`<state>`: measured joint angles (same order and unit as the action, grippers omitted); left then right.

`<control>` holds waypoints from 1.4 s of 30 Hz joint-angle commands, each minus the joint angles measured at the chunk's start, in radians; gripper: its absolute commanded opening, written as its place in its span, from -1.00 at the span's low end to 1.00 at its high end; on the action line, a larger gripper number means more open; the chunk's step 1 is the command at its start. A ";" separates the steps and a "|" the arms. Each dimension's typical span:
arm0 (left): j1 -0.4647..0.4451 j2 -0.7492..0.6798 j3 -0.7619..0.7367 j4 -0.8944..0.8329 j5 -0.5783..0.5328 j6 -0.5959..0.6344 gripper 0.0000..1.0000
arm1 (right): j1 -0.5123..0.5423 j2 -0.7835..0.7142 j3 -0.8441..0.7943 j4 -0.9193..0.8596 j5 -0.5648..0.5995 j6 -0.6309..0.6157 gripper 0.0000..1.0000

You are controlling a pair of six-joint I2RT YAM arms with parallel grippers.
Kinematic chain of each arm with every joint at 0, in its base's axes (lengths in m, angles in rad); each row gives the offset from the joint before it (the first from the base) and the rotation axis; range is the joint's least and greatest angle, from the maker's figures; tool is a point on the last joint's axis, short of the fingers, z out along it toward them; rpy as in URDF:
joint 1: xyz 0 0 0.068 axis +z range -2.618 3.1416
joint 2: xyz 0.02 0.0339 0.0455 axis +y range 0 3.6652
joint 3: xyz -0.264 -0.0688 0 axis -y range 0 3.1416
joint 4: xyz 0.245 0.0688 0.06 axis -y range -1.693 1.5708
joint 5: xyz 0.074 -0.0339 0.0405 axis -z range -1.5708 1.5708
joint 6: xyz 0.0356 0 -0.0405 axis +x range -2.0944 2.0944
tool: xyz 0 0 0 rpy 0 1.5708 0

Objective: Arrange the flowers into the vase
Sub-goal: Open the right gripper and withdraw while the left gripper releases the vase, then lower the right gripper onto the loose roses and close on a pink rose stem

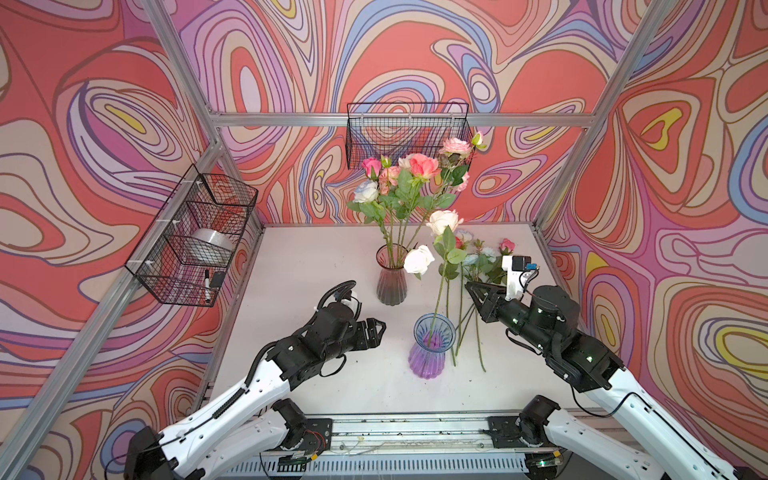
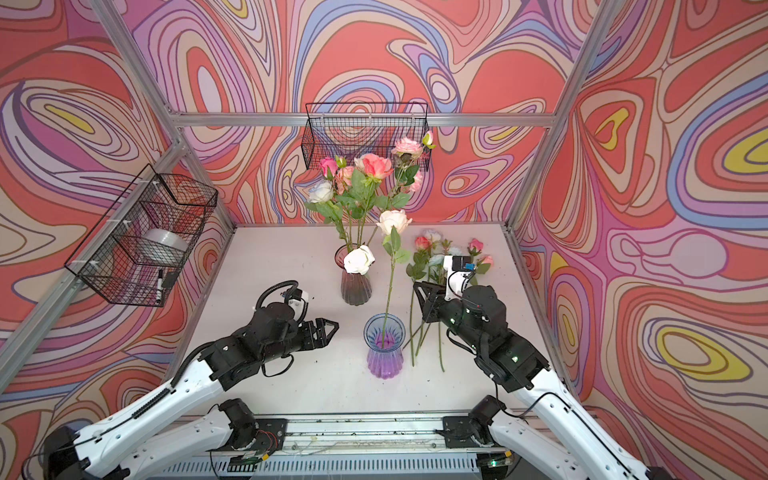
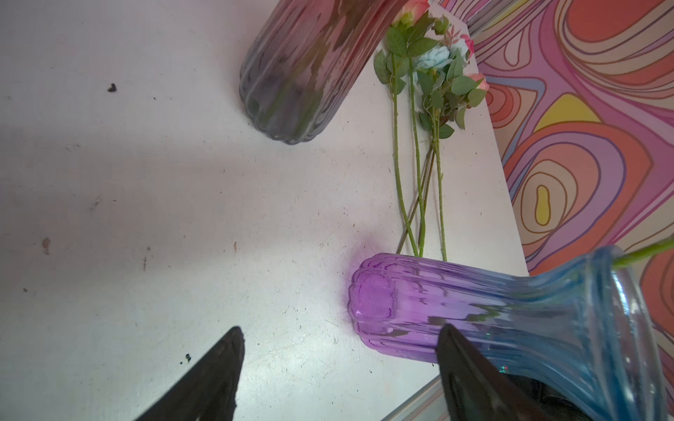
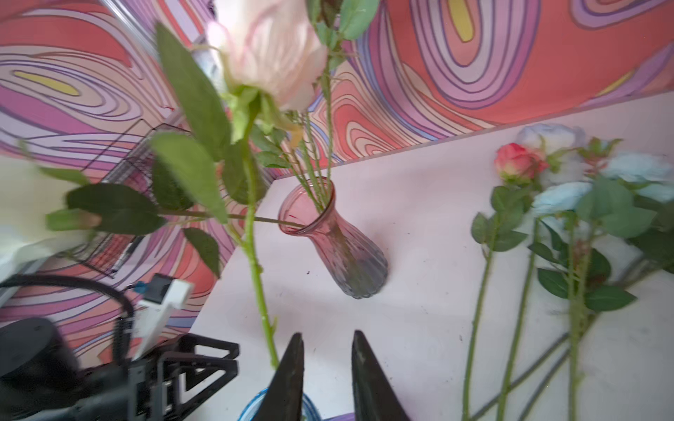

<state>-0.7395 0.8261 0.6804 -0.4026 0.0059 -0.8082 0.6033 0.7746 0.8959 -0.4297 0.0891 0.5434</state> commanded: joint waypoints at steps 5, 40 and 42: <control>0.003 -0.173 -0.025 -0.143 -0.220 -0.040 0.67 | -0.202 0.169 0.084 -0.072 0.049 0.006 -0.52; 0.004 -0.173 -0.065 -0.111 -0.176 -0.083 0.67 | -0.291 1.266 0.470 -0.018 -0.058 -0.050 -0.47; 0.003 -0.184 -0.072 -0.112 -0.180 -0.083 0.67 | -0.289 1.298 0.501 -0.042 -0.020 -0.048 -0.49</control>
<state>-0.7395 0.6586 0.6247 -0.5201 -0.1719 -0.8703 0.3069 2.0296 1.3647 -0.4572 -0.0082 0.4850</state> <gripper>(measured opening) 0.837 0.257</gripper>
